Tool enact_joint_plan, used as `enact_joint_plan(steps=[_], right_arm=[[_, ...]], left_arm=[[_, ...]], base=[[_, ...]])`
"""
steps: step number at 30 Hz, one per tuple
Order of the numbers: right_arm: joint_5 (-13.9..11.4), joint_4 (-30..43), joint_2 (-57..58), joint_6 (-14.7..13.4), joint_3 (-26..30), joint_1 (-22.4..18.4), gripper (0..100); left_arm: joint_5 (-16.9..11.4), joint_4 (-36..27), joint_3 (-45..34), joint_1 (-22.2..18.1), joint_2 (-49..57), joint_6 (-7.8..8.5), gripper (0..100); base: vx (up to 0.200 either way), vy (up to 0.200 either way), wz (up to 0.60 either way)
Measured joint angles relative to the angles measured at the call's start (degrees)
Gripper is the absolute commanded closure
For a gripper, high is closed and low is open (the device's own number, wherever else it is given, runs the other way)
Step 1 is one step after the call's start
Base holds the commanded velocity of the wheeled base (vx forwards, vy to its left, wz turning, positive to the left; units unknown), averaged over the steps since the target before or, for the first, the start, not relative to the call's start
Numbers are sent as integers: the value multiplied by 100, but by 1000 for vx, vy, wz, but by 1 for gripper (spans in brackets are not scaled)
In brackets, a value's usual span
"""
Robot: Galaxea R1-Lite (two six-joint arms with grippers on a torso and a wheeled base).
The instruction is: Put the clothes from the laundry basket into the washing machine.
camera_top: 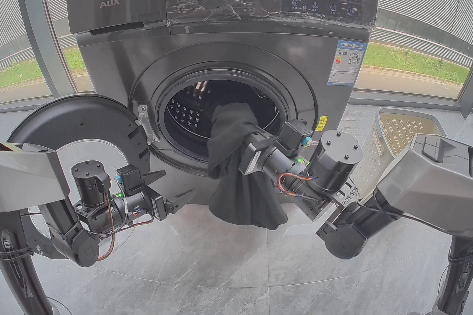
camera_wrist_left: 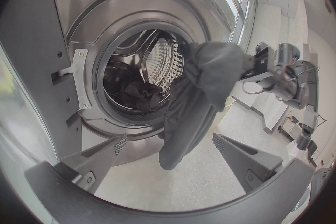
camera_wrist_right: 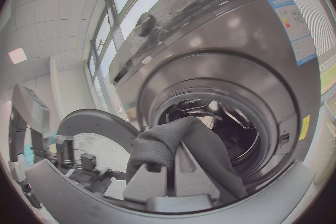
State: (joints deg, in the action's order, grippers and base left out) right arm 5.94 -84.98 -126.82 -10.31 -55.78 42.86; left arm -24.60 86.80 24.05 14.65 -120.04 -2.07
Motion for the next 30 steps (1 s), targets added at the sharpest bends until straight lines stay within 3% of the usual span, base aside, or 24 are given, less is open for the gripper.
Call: enact_joint_plan(steps=[5,9,13,19,30], right_arm=[[-261,-193,121,20,269,239,100],[-667,-336,188,9,513,319,100],[-889,-369,278,-17,769,339,100],[-917,-375,343,-33,866,355,100],[-924,-373,363,-6,857,388,100]], left_arm=[[150,2,235,11,-311,55,0],[277,2,518,28,-567,60,0],[356,0,806,22,-747,38,0],[341,-6,1042,44,-909,20,0],[-167,2,944,273,-1047,41,0]], base=[[0,0,0],[0,0,0],[0,0,0],[0,0,0],[0,0,0]])
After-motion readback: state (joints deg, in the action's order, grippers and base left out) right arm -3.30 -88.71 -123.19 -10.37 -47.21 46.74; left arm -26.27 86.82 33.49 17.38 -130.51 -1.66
